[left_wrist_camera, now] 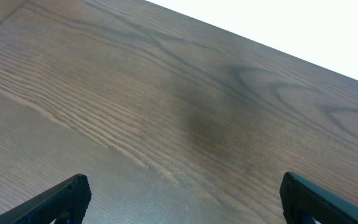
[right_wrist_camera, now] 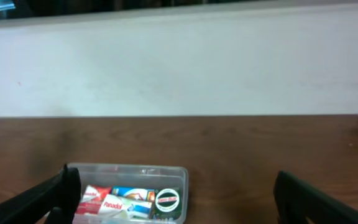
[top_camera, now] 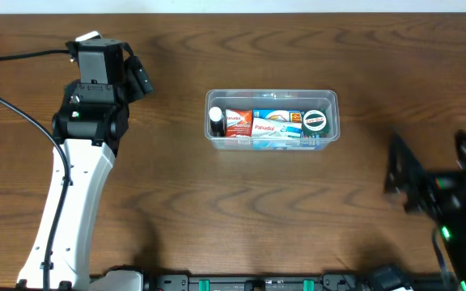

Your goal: Pack container

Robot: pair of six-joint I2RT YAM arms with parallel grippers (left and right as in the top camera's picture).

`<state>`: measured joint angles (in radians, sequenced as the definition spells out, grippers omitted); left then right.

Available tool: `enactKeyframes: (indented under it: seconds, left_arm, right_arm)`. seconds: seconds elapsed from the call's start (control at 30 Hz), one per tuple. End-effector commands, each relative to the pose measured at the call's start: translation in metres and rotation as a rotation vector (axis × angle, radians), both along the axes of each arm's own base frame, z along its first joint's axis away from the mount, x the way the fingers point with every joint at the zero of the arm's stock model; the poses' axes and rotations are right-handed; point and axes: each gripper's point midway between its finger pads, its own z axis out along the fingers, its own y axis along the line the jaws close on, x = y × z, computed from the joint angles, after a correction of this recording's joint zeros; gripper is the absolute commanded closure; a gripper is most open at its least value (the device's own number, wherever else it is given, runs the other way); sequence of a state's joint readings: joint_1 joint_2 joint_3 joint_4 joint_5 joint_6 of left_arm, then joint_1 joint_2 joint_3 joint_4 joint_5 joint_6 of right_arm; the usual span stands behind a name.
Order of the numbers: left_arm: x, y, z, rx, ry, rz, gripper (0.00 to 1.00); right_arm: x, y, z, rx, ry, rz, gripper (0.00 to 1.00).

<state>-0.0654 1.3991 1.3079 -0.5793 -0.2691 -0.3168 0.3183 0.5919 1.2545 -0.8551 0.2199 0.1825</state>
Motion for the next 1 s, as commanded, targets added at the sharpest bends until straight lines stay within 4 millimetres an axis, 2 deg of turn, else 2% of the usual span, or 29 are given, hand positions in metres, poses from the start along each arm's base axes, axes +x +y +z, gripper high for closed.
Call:
enactKeyframes:
  seconds: [0.0, 0.27, 0.43, 0.63, 0.8, 0.97]
  left_arm:
    - [0.002, 0.004, 0.007, 0.014, -0.013, 0.009, 0.02]
    - [0.002, 0.004, 0.007, 0.014, -0.012, 0.008, 0.02]
    - [0.002, 0.004, 0.007, 0.014, -0.012, 0.009, 0.02]
    - [0.002, 0.004, 0.007, 0.014, -0.013, 0.008, 0.02]
    - [0.002, 0.004, 0.007, 0.014, -0.012, 0.008, 0.02]
    - [0.002, 0.004, 0.007, 0.014, -0.013, 0.009, 0.02]
  right_arm:
    - [-0.023, -0.009, 0.004, 0.001, -0.034, -0.005, 0.01]
    - [-0.102, -0.024, 0.013, 0.052, -0.206, 0.059, 0.01]
    - [-0.141, -0.035, 0.014, 0.047, -0.311, 0.064, 0.01]
    - [-0.175, -0.038, 0.004, 0.029, -0.387, 0.115, 0.01]
    - [-0.179, -0.037, -0.002, 0.024, -0.367, 0.128, 0.01]
    - [-0.171, -0.030, -0.010, 0.017, -0.336, 0.155, 0.01]
